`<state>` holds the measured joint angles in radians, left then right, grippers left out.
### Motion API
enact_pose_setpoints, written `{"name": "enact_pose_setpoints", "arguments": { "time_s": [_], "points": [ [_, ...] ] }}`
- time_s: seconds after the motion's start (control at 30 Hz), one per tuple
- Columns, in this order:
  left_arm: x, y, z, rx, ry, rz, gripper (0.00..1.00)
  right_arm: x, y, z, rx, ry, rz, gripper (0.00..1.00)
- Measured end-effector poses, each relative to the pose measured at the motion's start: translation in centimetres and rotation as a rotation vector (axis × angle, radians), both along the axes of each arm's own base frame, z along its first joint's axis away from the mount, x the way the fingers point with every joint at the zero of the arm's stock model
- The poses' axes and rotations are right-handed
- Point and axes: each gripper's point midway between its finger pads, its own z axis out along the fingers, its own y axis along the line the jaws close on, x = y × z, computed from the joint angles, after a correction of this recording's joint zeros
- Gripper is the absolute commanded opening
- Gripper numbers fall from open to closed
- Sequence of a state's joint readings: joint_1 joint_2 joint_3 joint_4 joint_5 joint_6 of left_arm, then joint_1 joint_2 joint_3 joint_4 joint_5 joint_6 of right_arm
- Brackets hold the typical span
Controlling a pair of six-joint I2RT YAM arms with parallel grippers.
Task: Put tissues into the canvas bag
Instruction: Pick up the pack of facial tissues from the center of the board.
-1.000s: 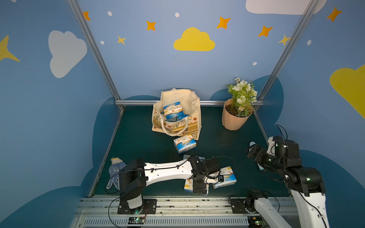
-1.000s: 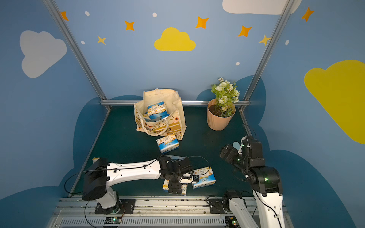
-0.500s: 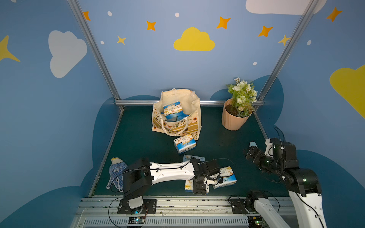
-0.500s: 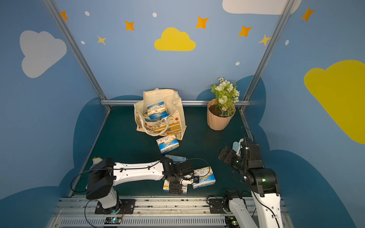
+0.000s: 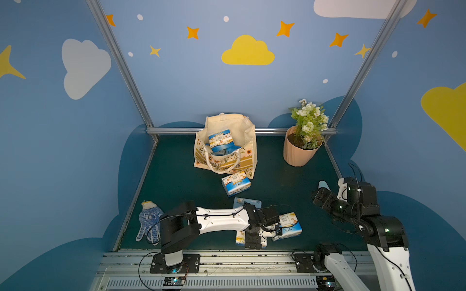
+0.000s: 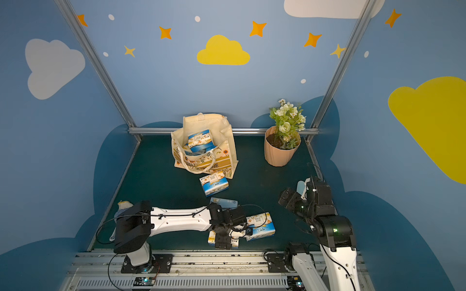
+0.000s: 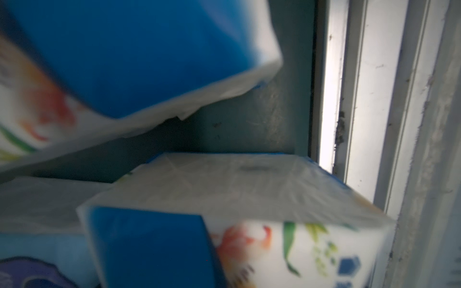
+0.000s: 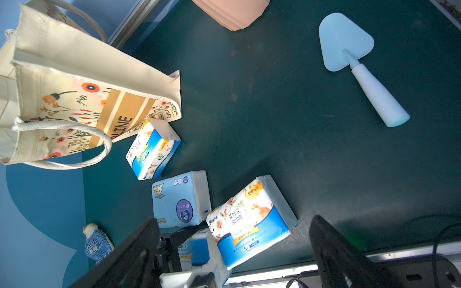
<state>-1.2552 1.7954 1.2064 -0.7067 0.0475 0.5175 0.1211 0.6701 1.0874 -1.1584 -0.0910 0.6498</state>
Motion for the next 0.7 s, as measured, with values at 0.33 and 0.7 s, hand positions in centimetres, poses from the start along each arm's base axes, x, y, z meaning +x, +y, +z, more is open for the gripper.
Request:
{"name": "enact_pose_setpoints", "arguments": {
  "time_s": [0.33,0.7],
  "points": [
    [0.3,-0.2,0.0,-0.005,-0.012,0.011,0.70,-0.1,0.0,0.2,0.001,-0.013,0.001,0.95],
    [0.8,-0.6,2.5,-0.030,-0.011,0.040,0.70,-0.2,-0.1,0.1,-0.006,-0.015,0.003,0.95]
  ]
}}
